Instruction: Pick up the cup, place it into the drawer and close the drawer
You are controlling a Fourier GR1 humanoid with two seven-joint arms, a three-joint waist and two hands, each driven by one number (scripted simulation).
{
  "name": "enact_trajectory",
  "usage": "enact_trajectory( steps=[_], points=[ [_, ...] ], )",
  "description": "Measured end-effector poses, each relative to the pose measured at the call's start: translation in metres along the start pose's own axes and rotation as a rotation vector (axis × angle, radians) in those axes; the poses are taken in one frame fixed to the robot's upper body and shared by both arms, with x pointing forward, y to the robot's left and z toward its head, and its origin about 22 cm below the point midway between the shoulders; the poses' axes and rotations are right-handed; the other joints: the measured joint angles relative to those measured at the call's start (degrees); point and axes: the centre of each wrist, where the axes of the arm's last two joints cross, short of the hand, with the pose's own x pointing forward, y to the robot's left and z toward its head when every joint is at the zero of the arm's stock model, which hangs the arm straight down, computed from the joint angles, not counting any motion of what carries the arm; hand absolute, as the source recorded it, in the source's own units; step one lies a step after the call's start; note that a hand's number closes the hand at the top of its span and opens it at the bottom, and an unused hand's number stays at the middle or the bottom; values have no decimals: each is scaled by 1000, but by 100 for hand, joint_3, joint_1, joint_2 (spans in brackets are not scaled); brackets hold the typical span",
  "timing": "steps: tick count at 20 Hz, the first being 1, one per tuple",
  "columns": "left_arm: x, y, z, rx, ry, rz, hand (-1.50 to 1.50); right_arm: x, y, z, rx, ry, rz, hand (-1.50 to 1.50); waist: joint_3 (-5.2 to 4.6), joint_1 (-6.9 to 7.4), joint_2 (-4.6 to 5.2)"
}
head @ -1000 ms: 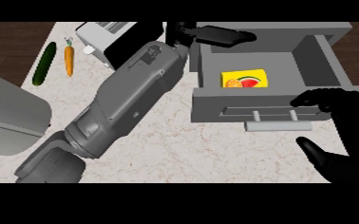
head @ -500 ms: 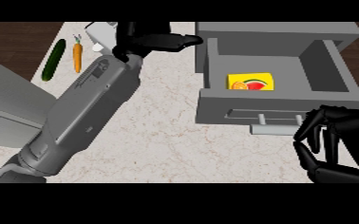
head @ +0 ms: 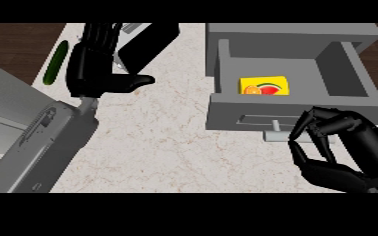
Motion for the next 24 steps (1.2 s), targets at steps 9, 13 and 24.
enact_trajectory(
  steps=[9,13,24],
  points=[
    [2,55,38,9,11,13,-150,-26,26,-27,151,32,373,150,0,12,32],
    [7,86,56,17,13,3,-150,-53,41,-36,178,56,452,-150,1,-22,34],
    [8,120,92,31,9,8,-150,-116,66,-78,253,154,576,-150,-1,-78,35]
  ],
)
